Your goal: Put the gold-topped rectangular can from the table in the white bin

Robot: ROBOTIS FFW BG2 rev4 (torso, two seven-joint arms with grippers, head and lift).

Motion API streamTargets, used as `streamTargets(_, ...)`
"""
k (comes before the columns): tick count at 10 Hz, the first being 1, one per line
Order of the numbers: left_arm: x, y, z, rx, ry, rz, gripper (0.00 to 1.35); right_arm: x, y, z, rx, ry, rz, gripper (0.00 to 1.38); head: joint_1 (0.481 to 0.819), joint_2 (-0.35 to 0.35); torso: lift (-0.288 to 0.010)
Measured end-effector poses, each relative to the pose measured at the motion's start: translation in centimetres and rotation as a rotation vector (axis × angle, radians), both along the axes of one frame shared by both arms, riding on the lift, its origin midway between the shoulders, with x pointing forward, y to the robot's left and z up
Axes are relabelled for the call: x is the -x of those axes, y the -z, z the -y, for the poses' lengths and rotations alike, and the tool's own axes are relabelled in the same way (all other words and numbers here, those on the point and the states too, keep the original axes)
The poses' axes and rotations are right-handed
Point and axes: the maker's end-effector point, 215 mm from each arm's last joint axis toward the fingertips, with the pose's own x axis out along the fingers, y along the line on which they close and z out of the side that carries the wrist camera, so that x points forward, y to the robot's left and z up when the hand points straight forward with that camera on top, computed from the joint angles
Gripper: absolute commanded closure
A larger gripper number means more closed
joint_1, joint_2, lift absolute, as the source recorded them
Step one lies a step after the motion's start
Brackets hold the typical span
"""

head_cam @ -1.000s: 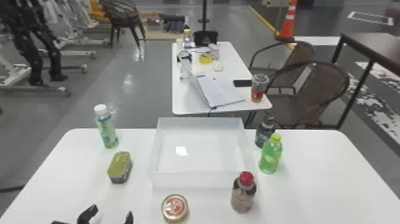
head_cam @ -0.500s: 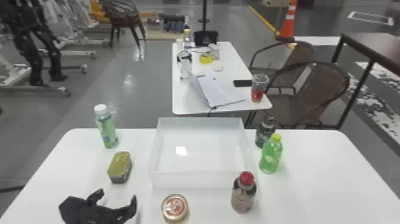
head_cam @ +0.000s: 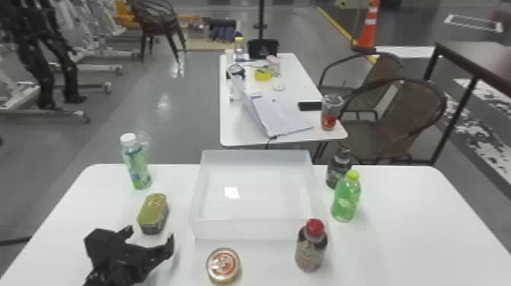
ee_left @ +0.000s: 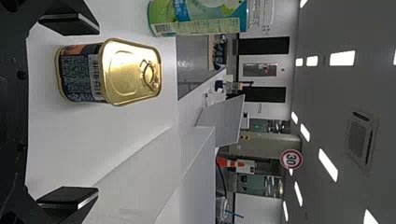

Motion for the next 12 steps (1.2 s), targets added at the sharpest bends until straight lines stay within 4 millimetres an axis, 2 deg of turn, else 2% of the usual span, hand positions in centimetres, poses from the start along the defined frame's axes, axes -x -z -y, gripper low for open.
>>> streamTargets(3, -1.5, 0.7, -1.5, 0.007, -0.018, -0.025, 0.09, -0.1, 0.0, 0.0, -0.002, 0.0, 0.0, 0.15, 0.549, 0.0, -0.1)
streamTargets(7, -3.6, 1.1, -1.9, -0.009, -0.003, -0.046, 0.09, -0.4, -0.1, -0.3, -0.002, -0.006, 0.004, 0.15, 0.549, 0.0, -0.1)
streamTargets(10, -4.2, 2.1, -2.6, -0.026, -0.009, -0.083, 0.11, -0.4, -0.1, -0.3, -0.002, -0.008, 0.005, 0.15, 0.549, 0.0, -0.1)
streamTargets(11, -4.4, 2.3, -2.9, -0.027, -0.015, -0.091, 0.22, -0.5, -0.1, -0.3, -0.002, -0.008, 0.006, 0.15, 0.549, 0.0, -0.1)
streamTargets(12, -4.7, 2.2, -3.2, -0.036, -0.015, -0.094, 0.48, -0.5, -0.1, -0.2, -0.002, -0.007, 0.006, 0.15, 0.549, 0.0, -0.1)
